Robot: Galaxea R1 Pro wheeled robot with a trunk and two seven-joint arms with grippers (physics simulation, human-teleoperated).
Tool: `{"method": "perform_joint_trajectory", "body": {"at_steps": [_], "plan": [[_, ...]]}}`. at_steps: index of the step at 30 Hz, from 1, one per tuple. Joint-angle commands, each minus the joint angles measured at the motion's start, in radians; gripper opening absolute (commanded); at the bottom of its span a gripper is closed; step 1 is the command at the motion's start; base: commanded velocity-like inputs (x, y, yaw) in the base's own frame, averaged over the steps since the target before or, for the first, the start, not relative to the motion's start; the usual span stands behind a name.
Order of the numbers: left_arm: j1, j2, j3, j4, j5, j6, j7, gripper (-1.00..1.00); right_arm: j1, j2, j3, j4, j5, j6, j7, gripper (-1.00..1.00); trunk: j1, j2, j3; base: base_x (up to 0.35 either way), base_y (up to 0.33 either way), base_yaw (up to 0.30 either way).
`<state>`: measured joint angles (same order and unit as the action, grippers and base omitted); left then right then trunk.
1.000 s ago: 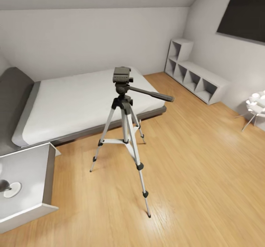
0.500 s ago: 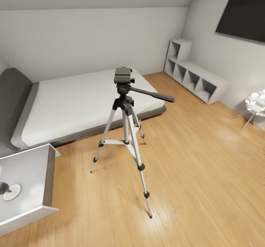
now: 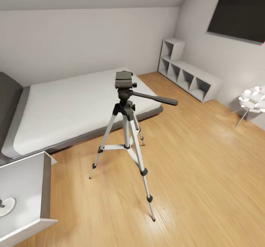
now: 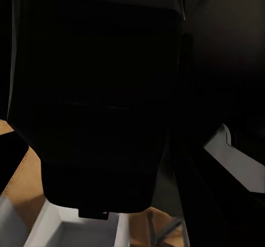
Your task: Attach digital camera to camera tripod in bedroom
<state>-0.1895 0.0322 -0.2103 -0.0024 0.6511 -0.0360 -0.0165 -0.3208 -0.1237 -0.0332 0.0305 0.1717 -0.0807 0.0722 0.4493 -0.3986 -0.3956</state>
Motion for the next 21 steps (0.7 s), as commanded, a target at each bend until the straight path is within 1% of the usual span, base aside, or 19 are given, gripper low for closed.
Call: {"method": "perform_joint_trajectory", "body": {"at_steps": [1, 8, 21], "plan": [[0.000, 0.000, -0.008, 0.001, 0.007, -0.002, -0.002, -1.00, -0.001, 0.000, -0.004, 0.003, 0.008, -0.007, 0.001, 1.00, 0.001, -0.001, -0.001, 0.125, 0.175, -0.017], [0.000, 0.000, -0.008, 0.001, 0.007, -0.002, -0.001, -1.00, -0.001, -0.002, -0.004, 0.003, 0.008, -0.007, 0.001, 1.00, 0.001, -0.001, -0.001, 0.048, 0.067, -0.007], [0.000, 0.000, -0.008, 0.001, 0.007, -0.002, -0.001, -1.00, -0.001, -0.002, -0.004, 0.003, 0.008, -0.007, 0.001, 1.00, 0.001, -0.001, -0.001, 0.005, 0.007, -0.001]]}}
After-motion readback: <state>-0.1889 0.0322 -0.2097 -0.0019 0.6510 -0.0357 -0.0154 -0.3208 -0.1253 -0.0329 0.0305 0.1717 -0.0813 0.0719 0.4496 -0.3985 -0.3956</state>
